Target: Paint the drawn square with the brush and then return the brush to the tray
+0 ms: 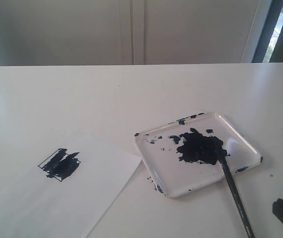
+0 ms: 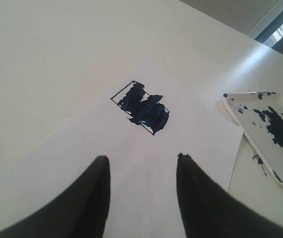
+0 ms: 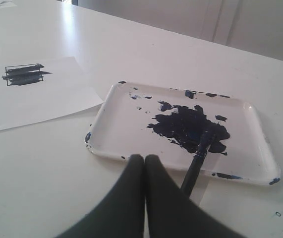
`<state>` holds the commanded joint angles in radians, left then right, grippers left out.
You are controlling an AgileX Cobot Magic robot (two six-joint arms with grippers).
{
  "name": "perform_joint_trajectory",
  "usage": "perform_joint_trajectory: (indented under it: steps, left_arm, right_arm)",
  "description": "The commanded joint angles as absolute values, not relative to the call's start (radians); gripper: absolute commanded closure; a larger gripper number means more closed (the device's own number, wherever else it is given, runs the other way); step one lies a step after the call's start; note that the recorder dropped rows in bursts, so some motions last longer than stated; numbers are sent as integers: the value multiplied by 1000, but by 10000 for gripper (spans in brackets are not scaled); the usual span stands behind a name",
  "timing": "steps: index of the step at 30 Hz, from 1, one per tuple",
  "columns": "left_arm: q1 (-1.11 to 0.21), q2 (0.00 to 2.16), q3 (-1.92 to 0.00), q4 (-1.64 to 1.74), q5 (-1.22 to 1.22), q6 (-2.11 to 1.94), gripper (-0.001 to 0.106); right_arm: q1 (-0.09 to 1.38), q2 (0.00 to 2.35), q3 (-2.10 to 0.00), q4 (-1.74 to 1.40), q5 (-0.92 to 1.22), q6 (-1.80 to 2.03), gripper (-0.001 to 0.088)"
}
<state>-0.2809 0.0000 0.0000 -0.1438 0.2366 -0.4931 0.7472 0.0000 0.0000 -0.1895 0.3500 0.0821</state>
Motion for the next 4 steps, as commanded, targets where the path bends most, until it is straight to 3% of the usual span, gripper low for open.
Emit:
perform_joint_trajectory:
  steps: [4]
  left_arm:
    - [-281,0,0,-144,237,-493,574]
  right_arm:
    - [747,0,0,-190,350,82,868]
